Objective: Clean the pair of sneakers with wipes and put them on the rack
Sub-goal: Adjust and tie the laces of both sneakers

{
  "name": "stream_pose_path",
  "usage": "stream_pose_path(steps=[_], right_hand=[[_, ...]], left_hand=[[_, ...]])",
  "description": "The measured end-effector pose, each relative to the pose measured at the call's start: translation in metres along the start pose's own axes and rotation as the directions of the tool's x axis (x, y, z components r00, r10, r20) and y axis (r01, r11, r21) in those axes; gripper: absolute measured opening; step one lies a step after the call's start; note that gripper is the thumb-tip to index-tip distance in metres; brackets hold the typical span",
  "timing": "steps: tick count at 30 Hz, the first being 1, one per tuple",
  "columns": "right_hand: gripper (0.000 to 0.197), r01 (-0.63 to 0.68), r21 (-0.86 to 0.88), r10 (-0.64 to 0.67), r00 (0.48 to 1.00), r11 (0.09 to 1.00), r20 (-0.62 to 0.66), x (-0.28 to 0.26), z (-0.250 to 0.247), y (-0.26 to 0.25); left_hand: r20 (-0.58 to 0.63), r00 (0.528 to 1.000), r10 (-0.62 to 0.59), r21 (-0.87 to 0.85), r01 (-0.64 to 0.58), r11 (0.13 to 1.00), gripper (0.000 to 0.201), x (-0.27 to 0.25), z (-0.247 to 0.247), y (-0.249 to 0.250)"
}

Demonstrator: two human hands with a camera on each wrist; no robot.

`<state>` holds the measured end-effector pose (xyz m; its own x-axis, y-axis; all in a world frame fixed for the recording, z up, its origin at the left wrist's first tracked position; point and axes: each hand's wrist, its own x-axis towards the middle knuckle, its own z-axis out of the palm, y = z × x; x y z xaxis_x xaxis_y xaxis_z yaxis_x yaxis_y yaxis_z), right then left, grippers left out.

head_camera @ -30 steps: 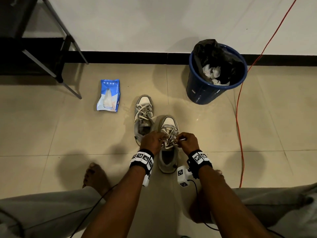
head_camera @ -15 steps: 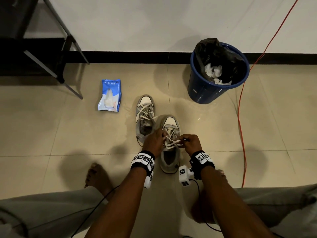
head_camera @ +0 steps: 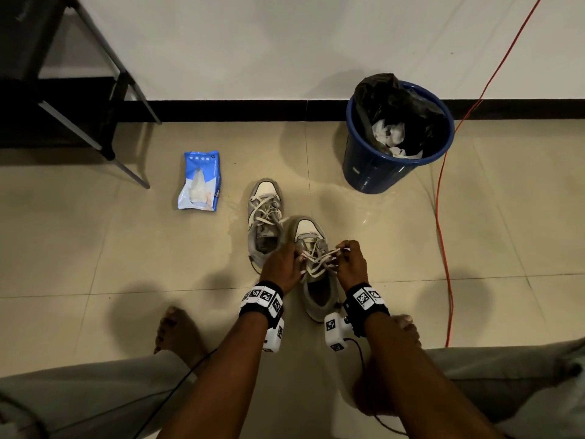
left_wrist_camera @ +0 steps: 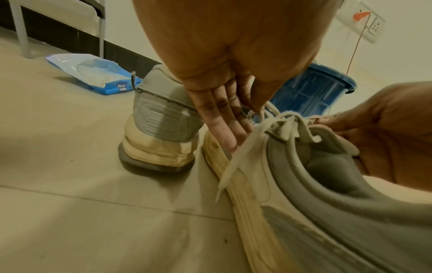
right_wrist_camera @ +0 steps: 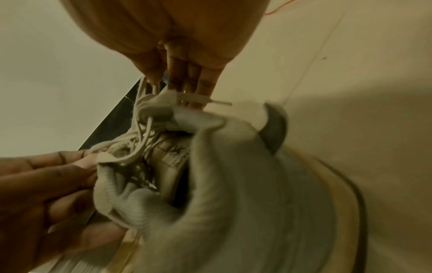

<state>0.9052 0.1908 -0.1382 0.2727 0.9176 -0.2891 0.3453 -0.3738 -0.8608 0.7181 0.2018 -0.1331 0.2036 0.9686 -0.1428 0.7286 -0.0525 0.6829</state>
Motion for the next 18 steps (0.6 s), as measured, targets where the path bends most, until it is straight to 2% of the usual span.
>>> stream_pose_path(steps=[2,4,7,10,13,14,16,18], right_hand=[[0.012,-0.025,0.049,0.025,1.0,0.998,-0.009,-0.004,0.001,-0.005],[0.013,-0.053,0.077,0.05,0.998,0.996,0.041,-0.004,0.002,-0.01],[0.011,-0.037,0.015,0.035,0.993,0.999,0.111,0.003,-0.002,-0.007],[0.01,-0.02,-0.001,0.02,0.989,1.0,0.146,0.006,-0.002,-0.008],[0.018,-0.043,-0.019,0.045,0.994,0.999,0.101,0.007,0.0,-0.014],[0.02,-0.092,0.016,0.091,0.995,0.996,0.043,0.008,-0.001,-0.015],[0.022,-0.226,0.252,0.245,0.968,0.941,-0.045,0.009,-0.005,-0.014],[0.022,-0.304,0.407,0.34,0.94,0.862,-0.019,0.007,-0.007,-0.01]], left_hand=[[-0.013,1.0,-0.01,-0.032,0.01,0.999,0.017,-0.003,0.001,0.002],[-0.051,0.996,-0.076,-0.135,0.068,0.988,0.016,-0.007,0.003,0.004],[-0.069,0.983,-0.167,-0.245,0.146,0.959,0.021,-0.011,0.004,0.009],[-0.108,0.978,-0.18,-0.193,0.157,0.969,0.014,-0.012,0.01,0.009],[-0.103,0.976,-0.193,-0.137,0.178,0.974,0.014,-0.01,0.009,0.008],[-0.099,0.972,-0.212,-0.138,0.198,0.97,0.016,-0.009,0.007,0.006],[-0.125,0.955,-0.27,-0.156,0.25,0.956,0.019,-0.009,0.0,0.002],[-0.154,0.942,-0.297,-0.157,0.274,0.949,0.023,-0.012,-0.006,0.0]])
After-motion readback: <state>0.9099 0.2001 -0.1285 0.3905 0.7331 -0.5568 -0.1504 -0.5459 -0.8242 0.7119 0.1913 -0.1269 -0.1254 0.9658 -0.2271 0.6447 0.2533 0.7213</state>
